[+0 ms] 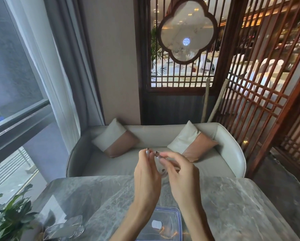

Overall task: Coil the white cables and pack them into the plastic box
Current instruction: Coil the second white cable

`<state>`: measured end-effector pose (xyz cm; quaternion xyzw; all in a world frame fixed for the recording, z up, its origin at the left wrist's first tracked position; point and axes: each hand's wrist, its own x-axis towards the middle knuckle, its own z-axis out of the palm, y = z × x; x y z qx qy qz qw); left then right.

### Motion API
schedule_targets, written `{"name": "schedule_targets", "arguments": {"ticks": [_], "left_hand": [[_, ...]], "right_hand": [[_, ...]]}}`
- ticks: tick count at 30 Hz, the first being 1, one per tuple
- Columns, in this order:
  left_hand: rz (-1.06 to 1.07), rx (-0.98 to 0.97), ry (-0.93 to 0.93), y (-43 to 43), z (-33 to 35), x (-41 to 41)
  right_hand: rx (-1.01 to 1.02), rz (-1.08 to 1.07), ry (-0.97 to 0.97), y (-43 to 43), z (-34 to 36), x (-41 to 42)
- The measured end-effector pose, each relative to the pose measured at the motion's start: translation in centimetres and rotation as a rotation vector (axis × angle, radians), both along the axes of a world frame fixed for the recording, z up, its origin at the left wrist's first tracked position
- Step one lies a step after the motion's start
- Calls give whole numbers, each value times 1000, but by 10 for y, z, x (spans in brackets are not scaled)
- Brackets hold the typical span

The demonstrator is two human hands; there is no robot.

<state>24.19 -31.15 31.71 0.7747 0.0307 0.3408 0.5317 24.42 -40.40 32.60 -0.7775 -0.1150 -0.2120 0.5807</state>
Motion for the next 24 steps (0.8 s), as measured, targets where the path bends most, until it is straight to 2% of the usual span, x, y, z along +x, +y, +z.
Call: {"name": "schedule_targets", "arguments": {"ticks": [3, 8, 12, 16, 21, 24], "left_hand": [[11, 5, 16, 2, -2, 0], [0, -119, 19, 7, -2, -5], [-37, -162, 65, 9, -2, -1], [-10, -145, 95, 9, -5, 1], [-14, -232, 102, 15, -5, 0], [-1, -121, 80, 17, -7, -3]], "right_hand": [[-26, -84, -67, 3, -4, 2], [-99, 57, -31, 4, -9, 0], [-234, -92, -133, 9, -9, -3], [-280, -228, -224, 21, -6, -3], [-290, -194, -209, 28, -10, -3], [-161, -273, -283, 30, -9, 1]]}}
